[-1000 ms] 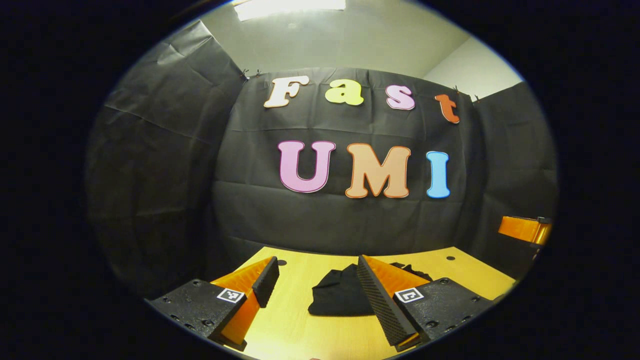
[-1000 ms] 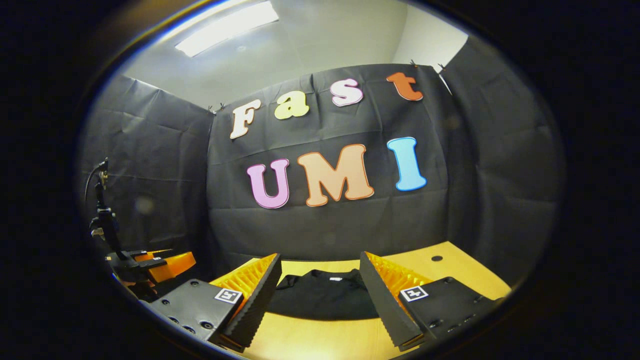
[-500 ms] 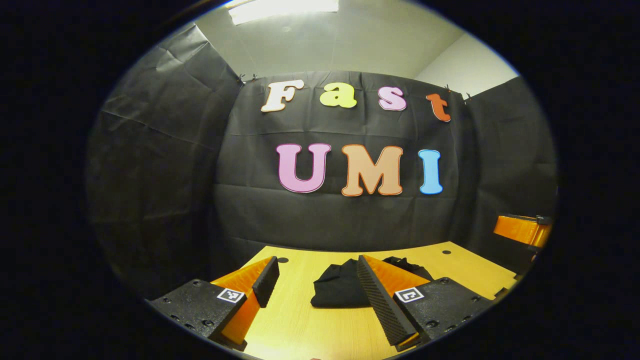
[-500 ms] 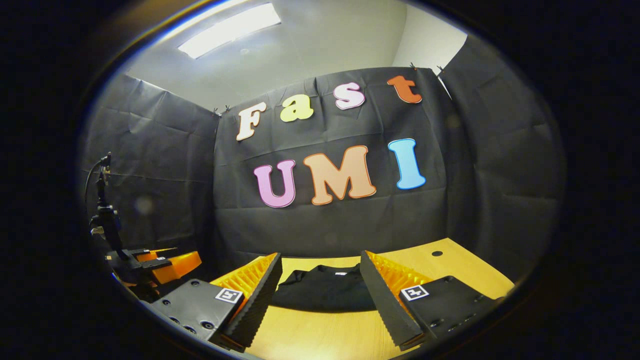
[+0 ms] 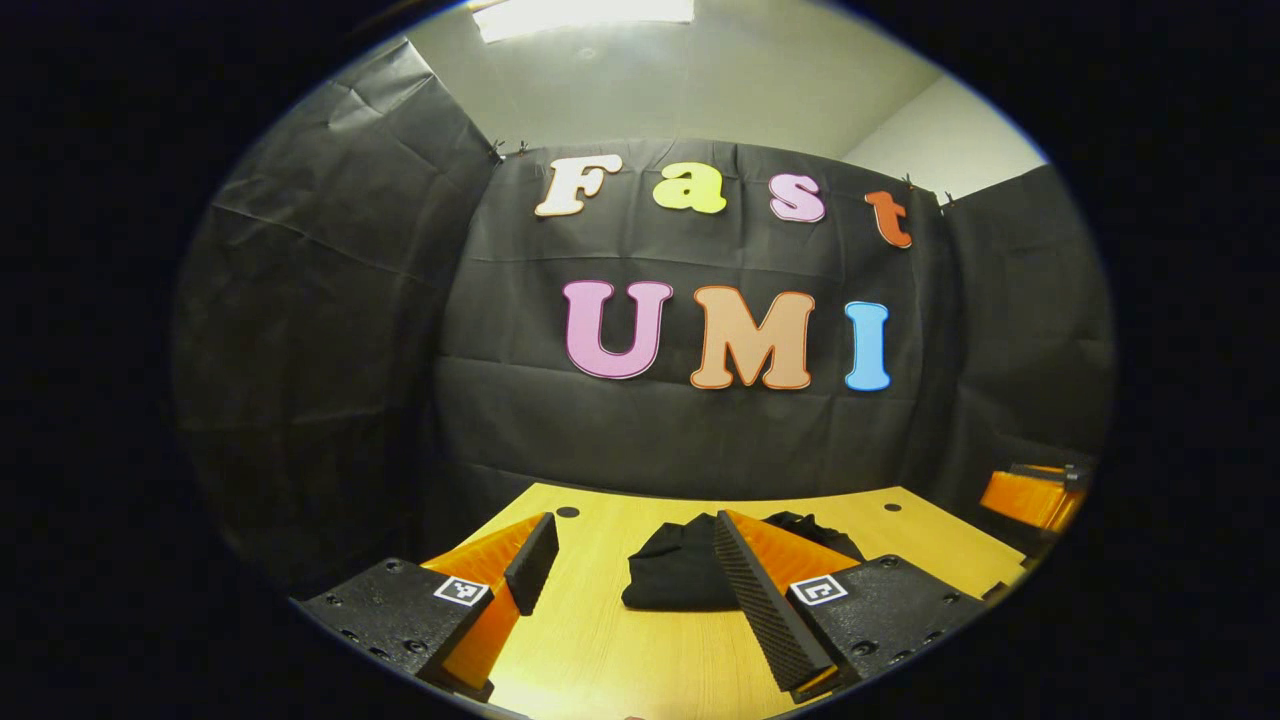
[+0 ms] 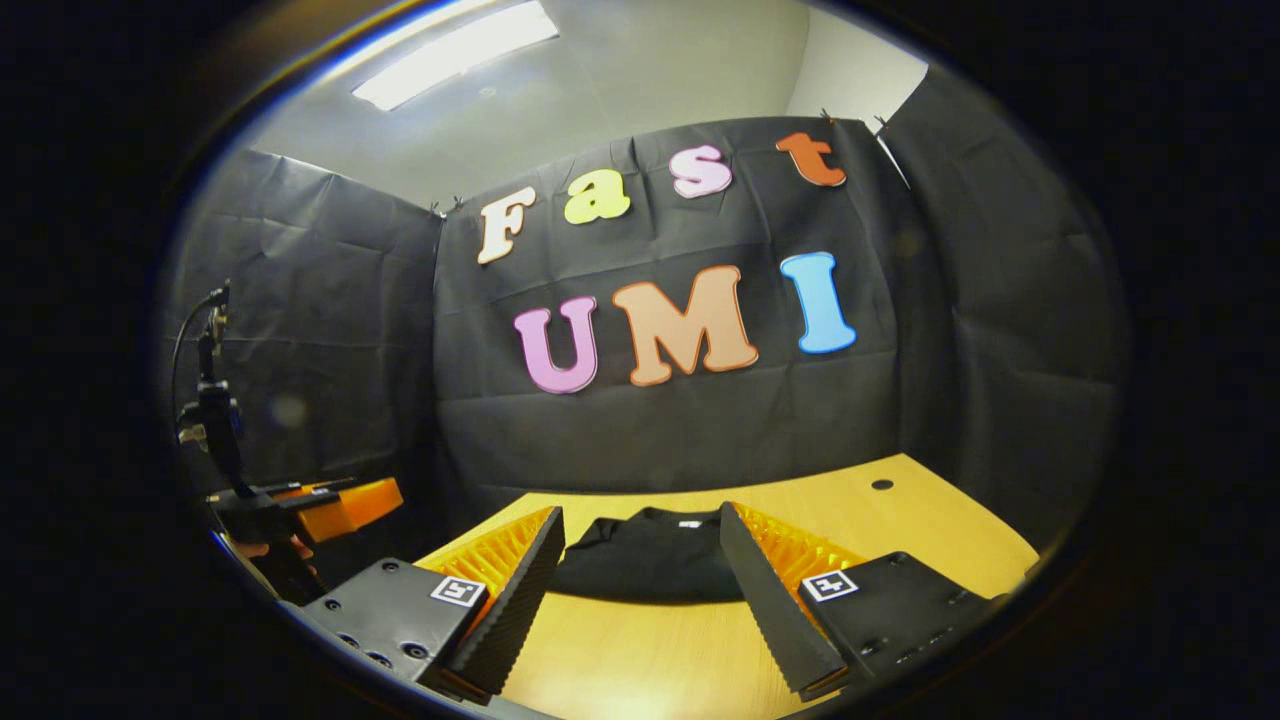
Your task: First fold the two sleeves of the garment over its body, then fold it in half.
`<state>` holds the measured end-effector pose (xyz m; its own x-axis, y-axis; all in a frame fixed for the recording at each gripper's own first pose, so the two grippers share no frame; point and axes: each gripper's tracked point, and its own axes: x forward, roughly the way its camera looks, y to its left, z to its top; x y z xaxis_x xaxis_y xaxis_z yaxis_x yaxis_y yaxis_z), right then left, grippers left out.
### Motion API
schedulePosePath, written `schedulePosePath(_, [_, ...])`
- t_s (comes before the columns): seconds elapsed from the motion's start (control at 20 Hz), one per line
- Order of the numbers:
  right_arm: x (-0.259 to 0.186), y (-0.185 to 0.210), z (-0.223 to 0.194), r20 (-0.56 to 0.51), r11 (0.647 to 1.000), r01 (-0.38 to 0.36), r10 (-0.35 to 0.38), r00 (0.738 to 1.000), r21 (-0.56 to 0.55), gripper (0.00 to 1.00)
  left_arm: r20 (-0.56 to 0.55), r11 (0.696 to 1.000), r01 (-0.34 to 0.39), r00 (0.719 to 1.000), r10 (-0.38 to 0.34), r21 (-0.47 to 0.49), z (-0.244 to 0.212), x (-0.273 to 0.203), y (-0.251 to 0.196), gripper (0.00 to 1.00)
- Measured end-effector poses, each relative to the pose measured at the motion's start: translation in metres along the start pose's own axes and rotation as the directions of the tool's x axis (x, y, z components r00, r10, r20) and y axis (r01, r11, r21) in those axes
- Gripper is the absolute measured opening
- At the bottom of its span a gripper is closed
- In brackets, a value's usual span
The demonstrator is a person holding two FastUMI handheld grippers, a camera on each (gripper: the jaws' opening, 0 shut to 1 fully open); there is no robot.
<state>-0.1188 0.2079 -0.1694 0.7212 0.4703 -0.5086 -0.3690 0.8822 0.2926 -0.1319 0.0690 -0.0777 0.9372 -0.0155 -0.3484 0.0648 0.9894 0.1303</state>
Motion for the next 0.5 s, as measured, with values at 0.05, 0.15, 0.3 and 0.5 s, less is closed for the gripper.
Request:
schedulePosePath(0.05, [0.0,0.002,-0.004,-0.012,1.0,-0.006,0.006,1.0,0.004,0.99,0.001,1.0,0.001,1.0,-0.001,-0.001,0.001,-0.001,0.0,0.92])
schedulePosePath(0.15, [-0.001,0.005,0.002,0.002,1.0,-0.01,0.01,1.0,-0.003,0.98,0.005,1.0,0.007,1.0,-0.007,0.002,0.003,-0.004,-0.002,0.93])
schedulePosePath(0.3, [0.0,0.007,0.005,0.019,0.999,-0.013,0.013,1.0,-0.032,0.99,0.007,0.999,0.009,1.0,-0.01,0.036,0.003,-0.008,-0.001,0.93])
schedulePosePath(0.5, [-0.004,0.007,0.01,0.031,0.999,-0.016,0.017,0.999,-0.048,0.96,0.008,0.999,0.019,1.0,-0.02,0.028,0.006,-0.011,-0.007,0.93])
